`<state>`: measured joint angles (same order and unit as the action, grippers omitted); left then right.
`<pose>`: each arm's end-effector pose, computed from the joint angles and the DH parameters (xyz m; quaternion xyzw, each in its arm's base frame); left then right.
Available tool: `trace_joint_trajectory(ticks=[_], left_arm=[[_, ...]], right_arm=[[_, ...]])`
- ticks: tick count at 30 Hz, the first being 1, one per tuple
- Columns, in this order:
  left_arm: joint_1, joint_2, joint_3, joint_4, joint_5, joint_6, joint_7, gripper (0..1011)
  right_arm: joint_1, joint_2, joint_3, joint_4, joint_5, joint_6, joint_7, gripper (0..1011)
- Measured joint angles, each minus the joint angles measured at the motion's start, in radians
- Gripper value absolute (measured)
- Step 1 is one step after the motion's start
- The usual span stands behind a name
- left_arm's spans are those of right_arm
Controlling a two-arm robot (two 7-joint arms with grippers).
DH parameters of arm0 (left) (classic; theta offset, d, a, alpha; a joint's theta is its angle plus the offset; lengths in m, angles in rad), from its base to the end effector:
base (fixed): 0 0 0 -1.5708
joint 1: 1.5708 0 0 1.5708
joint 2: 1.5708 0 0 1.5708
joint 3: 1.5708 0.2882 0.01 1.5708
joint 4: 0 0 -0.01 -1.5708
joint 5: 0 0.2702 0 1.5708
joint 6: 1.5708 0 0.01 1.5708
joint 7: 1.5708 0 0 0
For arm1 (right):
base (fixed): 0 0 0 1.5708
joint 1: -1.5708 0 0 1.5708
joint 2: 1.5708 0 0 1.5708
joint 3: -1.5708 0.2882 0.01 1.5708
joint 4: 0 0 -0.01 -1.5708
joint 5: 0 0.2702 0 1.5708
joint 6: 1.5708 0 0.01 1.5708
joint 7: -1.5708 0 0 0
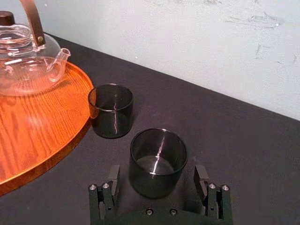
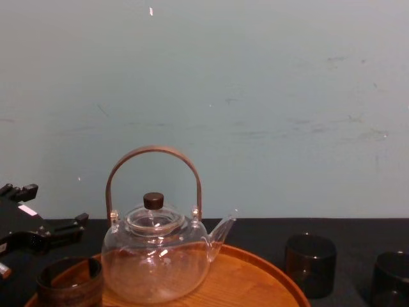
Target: Pick up the glass from the table and place it on the tray.
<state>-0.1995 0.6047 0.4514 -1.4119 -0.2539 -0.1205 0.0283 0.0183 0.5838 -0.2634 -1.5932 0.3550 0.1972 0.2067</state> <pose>0.3213 0.0919 -0.2935 0.1416 -0.1324 0.5799 0.7913 0.2852 -0.0983 -0.2819 -0.1829 0.0283 -0.5307 0.8271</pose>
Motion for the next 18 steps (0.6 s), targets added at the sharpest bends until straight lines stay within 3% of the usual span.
trace_joint_trajectory(ticks=[18], left_arm=[[0.0, 0.0, 0.0, 0.0, 0.0, 0.0, 0.0, 1001]], right_arm=[[0.075, -0.06, -0.007, 0.084, -0.04, 0.023, 0.052, 1002]])
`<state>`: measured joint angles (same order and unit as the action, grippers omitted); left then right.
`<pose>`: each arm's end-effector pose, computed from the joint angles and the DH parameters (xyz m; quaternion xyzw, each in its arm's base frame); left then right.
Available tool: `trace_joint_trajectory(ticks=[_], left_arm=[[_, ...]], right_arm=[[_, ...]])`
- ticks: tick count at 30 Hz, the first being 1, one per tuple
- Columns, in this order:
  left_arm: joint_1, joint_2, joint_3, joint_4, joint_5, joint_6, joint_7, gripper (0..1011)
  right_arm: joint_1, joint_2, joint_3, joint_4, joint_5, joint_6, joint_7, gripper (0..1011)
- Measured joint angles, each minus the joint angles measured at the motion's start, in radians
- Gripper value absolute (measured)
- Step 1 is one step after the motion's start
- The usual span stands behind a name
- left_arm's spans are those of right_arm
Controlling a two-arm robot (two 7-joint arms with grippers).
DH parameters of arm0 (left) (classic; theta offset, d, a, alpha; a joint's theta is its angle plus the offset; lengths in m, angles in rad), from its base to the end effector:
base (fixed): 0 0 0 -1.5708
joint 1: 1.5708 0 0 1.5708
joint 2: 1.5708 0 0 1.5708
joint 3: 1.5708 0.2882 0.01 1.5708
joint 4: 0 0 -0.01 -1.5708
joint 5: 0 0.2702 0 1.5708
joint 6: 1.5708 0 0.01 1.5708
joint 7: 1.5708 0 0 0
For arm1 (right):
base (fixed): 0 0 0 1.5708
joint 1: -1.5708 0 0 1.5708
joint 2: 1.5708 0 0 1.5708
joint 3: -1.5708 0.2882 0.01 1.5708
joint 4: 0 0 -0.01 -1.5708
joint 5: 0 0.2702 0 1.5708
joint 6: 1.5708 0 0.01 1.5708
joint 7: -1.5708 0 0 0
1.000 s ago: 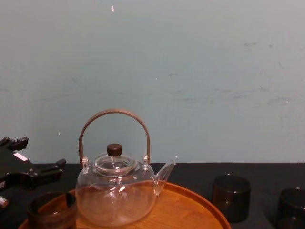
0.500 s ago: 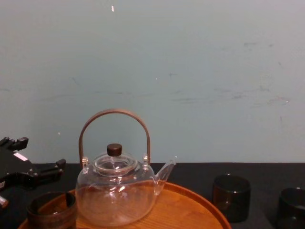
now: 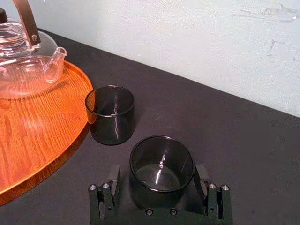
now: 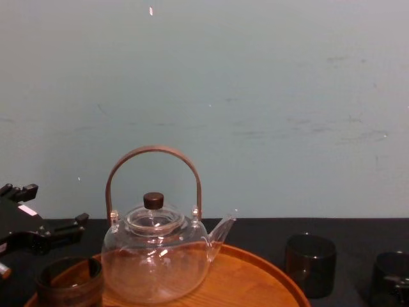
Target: Pick up the glass from the table and place it on the tray.
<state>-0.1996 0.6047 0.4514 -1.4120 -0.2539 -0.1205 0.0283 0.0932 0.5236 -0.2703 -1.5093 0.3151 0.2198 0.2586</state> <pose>0.3213 0.0919 -0.2934 0.1415 -0.1325 0.5799 0.7913 0.3060 -0.0914 -0.2866 -0.1859 0.0396 -0.5229 0.8309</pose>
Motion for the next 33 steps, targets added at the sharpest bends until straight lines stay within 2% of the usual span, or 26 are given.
trace_joint_trajectory(ticks=[22, 33], left_arm=[[0.0, 0.0, 0.0, 0.0, 0.0, 0.0, 0.0, 1001], [0.0, 0.0, 0.0, 0.0, 0.0, 0.0, 0.0, 1001]], right_arm=[[0.061, -0.062, 0.011, 0.081, -0.045, 0.019, 0.048, 1002], [0.065, -0.068, 0.011, 0.088, -0.058, 0.02, 0.05, 1002]])
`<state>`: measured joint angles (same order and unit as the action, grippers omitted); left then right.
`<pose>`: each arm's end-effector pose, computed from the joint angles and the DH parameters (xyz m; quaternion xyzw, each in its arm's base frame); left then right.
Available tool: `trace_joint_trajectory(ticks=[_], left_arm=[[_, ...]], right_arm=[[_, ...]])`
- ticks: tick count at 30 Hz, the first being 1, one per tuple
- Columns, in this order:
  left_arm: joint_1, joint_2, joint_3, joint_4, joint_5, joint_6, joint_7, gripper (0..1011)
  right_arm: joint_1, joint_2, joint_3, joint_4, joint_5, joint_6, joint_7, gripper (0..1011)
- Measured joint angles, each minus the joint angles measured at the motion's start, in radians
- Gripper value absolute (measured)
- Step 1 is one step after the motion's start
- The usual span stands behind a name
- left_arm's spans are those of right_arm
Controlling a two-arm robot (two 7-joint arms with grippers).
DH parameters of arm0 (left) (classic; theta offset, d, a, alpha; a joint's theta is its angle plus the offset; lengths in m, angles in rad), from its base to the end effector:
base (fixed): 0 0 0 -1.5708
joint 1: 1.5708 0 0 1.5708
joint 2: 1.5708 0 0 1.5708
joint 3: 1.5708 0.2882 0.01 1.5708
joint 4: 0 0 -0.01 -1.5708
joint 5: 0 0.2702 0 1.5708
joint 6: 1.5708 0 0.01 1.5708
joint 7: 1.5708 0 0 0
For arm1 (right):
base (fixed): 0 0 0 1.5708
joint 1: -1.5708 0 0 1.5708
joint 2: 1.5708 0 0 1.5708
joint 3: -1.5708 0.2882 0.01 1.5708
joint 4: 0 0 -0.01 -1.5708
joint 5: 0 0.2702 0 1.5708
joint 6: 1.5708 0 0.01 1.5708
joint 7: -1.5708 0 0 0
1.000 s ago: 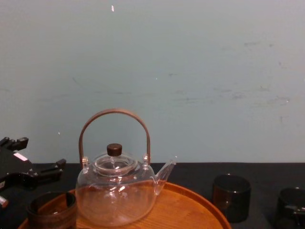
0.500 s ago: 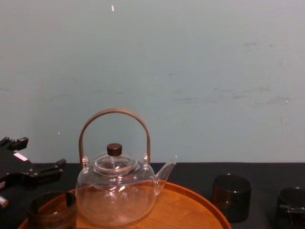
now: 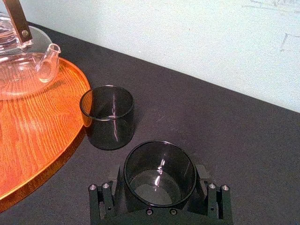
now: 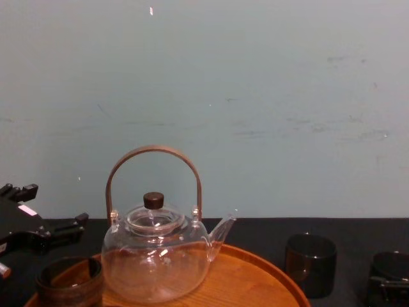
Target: Pick up the glass from the table and place it on the tray.
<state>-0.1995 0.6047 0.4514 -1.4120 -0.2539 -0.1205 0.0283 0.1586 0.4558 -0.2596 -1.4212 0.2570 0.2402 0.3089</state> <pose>0.3213 0.0919 -0.2934 0.1415 -0.1325 0.5799 0.7913 0.3254 -0.0844 -0.2919 -0.1916 0.0513 -0.5186 0.8317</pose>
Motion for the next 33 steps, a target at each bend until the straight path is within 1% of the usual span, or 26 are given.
trace_joint_trajectory(ticks=[5, 8, 9, 12, 29, 33], left_arm=[[0.0, 0.0, 0.0, 0.0, 0.0, 0.0, 0.0, 1001], [0.0, 0.0, 0.0, 0.0, 0.0, 0.0, 0.0, 1001], [0.0, 0.0, 0.0, 0.0, 0.0, 0.0, 0.0, 1001], [0.0, 0.0, 0.0, 0.0, 0.0, 0.0, 0.0, 1001], [0.0, 0.0, 0.0, 0.0, 0.0, 0.0, 0.0, 1001], [0.0, 0.0, 0.0, 0.0, 0.0, 0.0, 0.0, 1001]], right_arm=[[0.0, 0.001, 0.0, -0.001, 0.002, 0.0, 0.0, 1003], [-0.001, 0.001, 0.0, -0.002, 0.004, 0.0, 0.0, 970], [-0.001, 0.001, 0.0, -0.002, 0.004, 0.0, 0.0, 933], [-0.001, 0.001, 0.0, -0.002, 0.005, 0.0, -0.001, 904], [-0.002, 0.002, 0.0, -0.004, 0.006, -0.001, -0.001, 904], [-0.016, 0.005, 0.016, -0.022, 0.013, -0.011, 0.012, 904]])
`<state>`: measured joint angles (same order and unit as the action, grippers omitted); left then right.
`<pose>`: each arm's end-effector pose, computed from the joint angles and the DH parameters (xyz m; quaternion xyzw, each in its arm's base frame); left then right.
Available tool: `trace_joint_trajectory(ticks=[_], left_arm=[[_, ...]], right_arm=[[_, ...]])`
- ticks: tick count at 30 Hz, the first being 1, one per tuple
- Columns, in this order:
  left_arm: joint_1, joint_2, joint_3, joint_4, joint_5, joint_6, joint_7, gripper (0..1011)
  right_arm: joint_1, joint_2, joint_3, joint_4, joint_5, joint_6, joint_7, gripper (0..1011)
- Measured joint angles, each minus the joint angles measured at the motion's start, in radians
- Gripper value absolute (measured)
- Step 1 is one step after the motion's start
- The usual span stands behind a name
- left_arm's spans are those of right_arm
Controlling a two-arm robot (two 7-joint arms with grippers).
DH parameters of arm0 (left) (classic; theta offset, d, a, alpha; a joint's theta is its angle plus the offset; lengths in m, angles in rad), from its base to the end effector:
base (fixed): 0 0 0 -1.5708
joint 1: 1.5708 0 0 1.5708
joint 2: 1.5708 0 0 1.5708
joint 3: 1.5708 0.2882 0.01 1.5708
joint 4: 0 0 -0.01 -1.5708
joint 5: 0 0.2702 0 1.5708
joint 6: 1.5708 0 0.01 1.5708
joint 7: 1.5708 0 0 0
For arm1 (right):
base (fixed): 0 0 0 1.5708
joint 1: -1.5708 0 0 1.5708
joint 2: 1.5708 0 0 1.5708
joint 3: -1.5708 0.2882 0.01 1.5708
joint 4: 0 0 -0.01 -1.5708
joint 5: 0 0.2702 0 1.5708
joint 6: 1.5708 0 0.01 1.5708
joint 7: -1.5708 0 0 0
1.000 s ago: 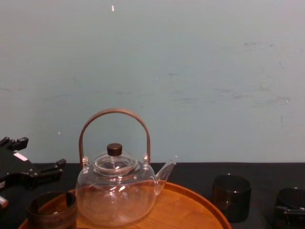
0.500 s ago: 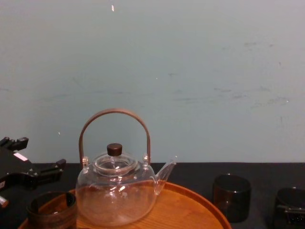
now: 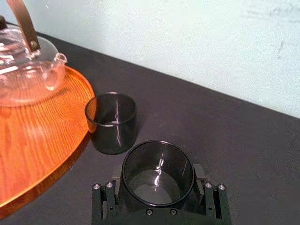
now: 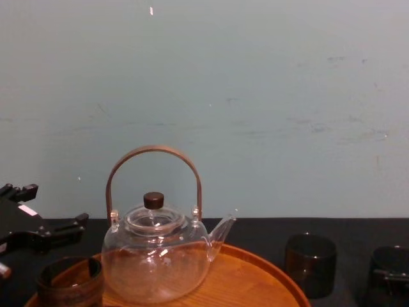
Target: Pick up the glass from the table and place it on the tray.
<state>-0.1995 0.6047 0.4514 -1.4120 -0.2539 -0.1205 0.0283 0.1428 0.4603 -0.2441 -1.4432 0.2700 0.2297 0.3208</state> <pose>0.3213 0.0919 -0.2934 0.1415 -0.1325 0.5799 0.7913 0.3219 -0.0867 -0.2891 -0.1798 0.0494 -0.5162 0.8359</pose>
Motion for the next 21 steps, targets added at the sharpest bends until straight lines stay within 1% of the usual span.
trace_joint_trajectory(ticks=[4, 9, 10, 11, 13, 17, 18, 21], left_arm=[[0.0, 0.0, 0.0, 0.0, 0.0, 0.0, 0.0, 1001], [0.0, 0.0, 0.0, 0.0, 0.0, 0.0, 0.0, 1001], [0.0, 0.0, 0.0, 0.0, 0.0, 0.0, 0.0, 1001], [0.0, 0.0, 0.0, 0.0, 0.0, 0.0, 0.0, 1002], [0.0, 0.0, 0.0, 0.0, 0.0, 0.0, 0.0, 1001], [0.0, 0.0, 0.0, 0.0, 0.0, 0.0, 0.0, 1001], [0.0, 0.0, 0.0, 0.0, 0.0, 0.0, 0.0, 1001], [0.0, 0.0, 0.0, 0.0, 0.0, 0.0, 0.0, 1001]], right_arm=[[-0.022, 0.009, 0.017, -0.035, 0.011, -0.007, 0.016, 904], [-0.051, 0.031, 0.028, -0.088, 0.028, -0.013, 0.045, 904], [-0.051, 0.031, 0.028, -0.088, 0.028, -0.013, 0.045, 904], [-0.059, 0.041, 0.029, -0.105, 0.034, -0.014, 0.055, 904], [-0.067, 0.05, 0.03, -0.12, 0.04, -0.015, 0.066, 904], [-0.091, 0.093, 0.025, -0.176, 0.061, -0.021, 0.111, 905], [-0.091, 0.093, 0.025, -0.176, 0.061, -0.021, 0.111, 904], [-0.1, 0.115, 0.017, -0.201, 0.069, -0.027, 0.132, 905]])
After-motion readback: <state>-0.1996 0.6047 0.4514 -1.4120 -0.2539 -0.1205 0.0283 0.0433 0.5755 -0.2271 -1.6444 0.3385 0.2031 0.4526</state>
